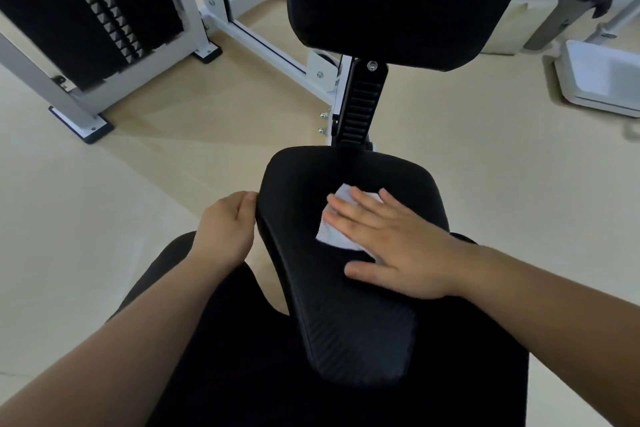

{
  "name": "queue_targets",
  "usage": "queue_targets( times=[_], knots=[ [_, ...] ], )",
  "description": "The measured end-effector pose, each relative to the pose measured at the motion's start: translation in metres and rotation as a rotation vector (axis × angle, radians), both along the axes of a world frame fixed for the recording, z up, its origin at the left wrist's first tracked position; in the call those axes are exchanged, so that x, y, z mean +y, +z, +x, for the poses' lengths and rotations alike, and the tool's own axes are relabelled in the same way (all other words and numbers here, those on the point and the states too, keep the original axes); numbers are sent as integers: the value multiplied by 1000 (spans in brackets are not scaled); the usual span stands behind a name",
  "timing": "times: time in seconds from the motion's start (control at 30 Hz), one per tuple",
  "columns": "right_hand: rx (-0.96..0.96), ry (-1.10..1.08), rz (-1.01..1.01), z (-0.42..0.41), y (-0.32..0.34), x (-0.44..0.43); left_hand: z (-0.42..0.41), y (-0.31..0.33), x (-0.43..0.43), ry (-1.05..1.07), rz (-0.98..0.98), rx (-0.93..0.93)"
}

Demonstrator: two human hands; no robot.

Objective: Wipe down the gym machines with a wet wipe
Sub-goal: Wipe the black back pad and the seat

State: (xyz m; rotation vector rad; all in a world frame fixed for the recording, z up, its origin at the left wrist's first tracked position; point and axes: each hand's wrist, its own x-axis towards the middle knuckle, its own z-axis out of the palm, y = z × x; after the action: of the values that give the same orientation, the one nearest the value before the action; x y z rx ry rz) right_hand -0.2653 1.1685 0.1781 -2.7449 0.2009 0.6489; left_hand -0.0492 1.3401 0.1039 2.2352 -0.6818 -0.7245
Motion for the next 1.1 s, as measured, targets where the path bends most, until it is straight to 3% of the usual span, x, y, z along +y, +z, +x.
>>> queue_targets(
  times=[0.13, 0.2, 0.4, 0.5, 0.57, 0.67, 0.73, 0.93, 1.0, 1.1],
  knots=[
    [45, -272, -23, 49, -24, -40, -13, 13, -1, 71, -129, 111],
    [34, -288, -30, 74, -30, -33, -9, 15, -1, 56, -121, 92],
    [-134, 225, 57, 12, 13, 58, 7, 13, -2, -41, -23, 22],
    [-114, 332, 50, -31, 22, 51, 0, 17, -6, -48, -14, -74],
    [-67, 239, 31, -32, 13, 28, -5, 19, -10, -47, -18, -123],
    [-12, -107, 25, -6, -3, -13, -10, 19, -17, -61, -9, -158],
    [-11, -222, 2, 7, -11, -20, -12, 18, -19, -57, -5, -171],
    [-181, 185, 66, -40, 19, 69, -9, 15, -17, -78, 12, -222],
    [-158, 160, 78, -52, 16, 50, -10, 15, -17, -73, 21, -218],
    [-106, -93, -33, -46, -8, -12, -10, 18, -21, -90, 44, -217]
  ],
)
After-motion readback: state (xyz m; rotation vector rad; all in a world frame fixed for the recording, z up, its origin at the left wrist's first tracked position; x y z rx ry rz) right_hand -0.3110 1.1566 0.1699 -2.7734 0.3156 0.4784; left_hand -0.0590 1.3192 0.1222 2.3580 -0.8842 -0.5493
